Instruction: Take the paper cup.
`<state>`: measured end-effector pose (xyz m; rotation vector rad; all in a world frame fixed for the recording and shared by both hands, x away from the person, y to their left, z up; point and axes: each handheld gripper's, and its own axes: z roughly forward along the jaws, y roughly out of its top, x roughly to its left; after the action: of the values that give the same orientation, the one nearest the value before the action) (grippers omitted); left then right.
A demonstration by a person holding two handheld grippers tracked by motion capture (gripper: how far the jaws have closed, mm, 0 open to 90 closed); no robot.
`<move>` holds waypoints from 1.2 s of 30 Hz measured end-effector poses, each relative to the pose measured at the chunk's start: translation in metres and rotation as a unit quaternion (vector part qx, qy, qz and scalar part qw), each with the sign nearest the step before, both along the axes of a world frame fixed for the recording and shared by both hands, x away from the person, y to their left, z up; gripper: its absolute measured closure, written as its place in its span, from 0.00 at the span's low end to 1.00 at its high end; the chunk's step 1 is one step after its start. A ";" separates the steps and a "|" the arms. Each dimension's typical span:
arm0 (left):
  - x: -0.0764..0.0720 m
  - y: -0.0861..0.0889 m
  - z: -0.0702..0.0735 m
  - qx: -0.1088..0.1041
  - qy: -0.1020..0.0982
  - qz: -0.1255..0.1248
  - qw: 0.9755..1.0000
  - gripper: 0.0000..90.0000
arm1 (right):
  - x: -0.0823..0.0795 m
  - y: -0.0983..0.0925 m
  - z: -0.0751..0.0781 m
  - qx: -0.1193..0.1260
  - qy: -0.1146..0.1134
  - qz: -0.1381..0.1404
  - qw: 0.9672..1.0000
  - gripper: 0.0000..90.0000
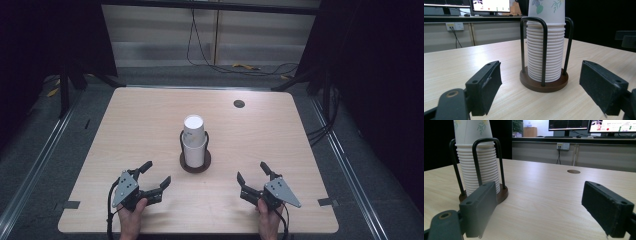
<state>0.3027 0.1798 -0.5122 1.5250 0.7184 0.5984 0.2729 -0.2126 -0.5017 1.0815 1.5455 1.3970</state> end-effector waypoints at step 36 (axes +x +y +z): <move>0.001 0.002 0.000 -0.003 0.001 -0.010 1.000 0.19 | 0.015 0.011 0.016 0.006 0.070 0.067 0.995 0.16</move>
<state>0.3039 0.1815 -0.5122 1.5262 0.7051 0.5791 0.2876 -0.2016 -0.4859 1.1219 1.7393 1.4472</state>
